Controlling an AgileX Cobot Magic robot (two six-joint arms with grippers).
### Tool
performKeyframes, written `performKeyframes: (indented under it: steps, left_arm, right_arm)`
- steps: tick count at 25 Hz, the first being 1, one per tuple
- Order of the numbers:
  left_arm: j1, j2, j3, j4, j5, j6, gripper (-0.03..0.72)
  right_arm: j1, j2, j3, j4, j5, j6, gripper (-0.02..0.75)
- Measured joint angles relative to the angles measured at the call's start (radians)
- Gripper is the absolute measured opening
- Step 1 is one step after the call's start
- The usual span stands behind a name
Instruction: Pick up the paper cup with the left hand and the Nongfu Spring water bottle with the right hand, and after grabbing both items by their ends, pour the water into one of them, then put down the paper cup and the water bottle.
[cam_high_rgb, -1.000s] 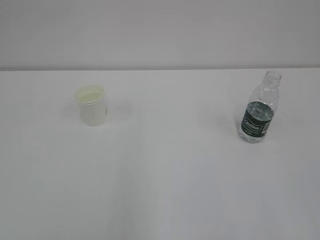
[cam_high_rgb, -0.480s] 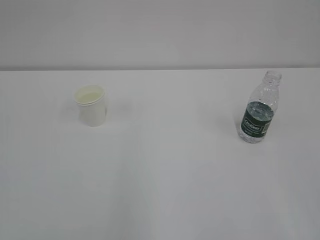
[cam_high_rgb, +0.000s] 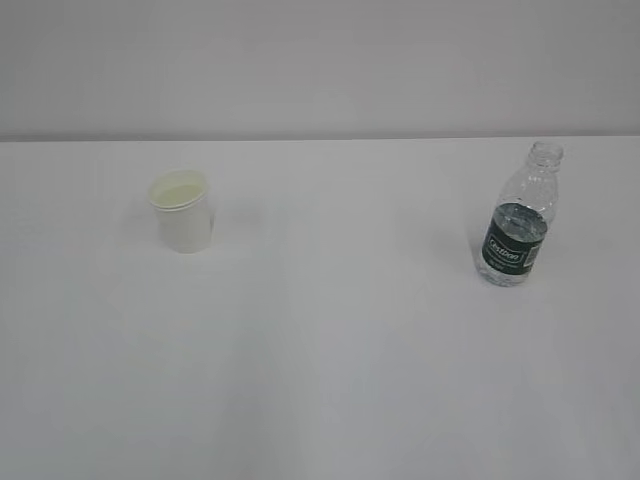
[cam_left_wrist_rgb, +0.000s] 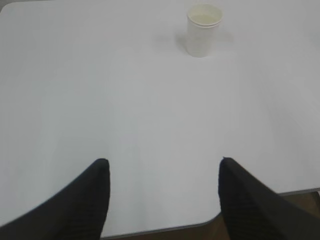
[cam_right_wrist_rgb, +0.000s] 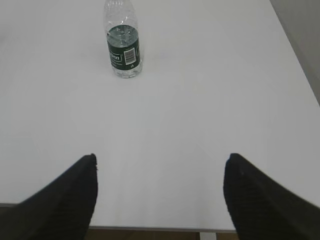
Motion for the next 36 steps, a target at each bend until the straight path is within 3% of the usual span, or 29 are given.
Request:
performKeyframes:
  steps: [9, 14, 19, 25, 36]
  left_arm:
    - [0.000, 0.000, 0.002, 0.000, 0.000, 0.000, 0.469]
    - [0.027, 0.000, 0.002, 0.000, 0.000, 0.000, 0.456]
    - [0.104, 0.000, 0.002, 0.000, 0.000, 0.000, 0.442]
    - [0.214, 0.000, 0.002, 0.000, 0.000, 0.000, 0.425]
    - [0.230, 0.000, 0.002, 0.000, 0.000, 0.000, 0.389]
  right_arm:
    - [-0.014, 0.000, 0.000, 0.000, 0.000, 0.000, 0.587]
    - [-0.137, 0.000, 0.000, 0.000, 0.000, 0.000, 0.587]
    - [-0.231, 0.000, 0.000, 0.000, 0.000, 0.000, 0.587]
    - [-0.241, 0.000, 0.000, 0.000, 0.000, 0.000, 0.587]
    - [-0.243, 0.000, 0.000, 0.000, -0.001, 0.000, 0.587]
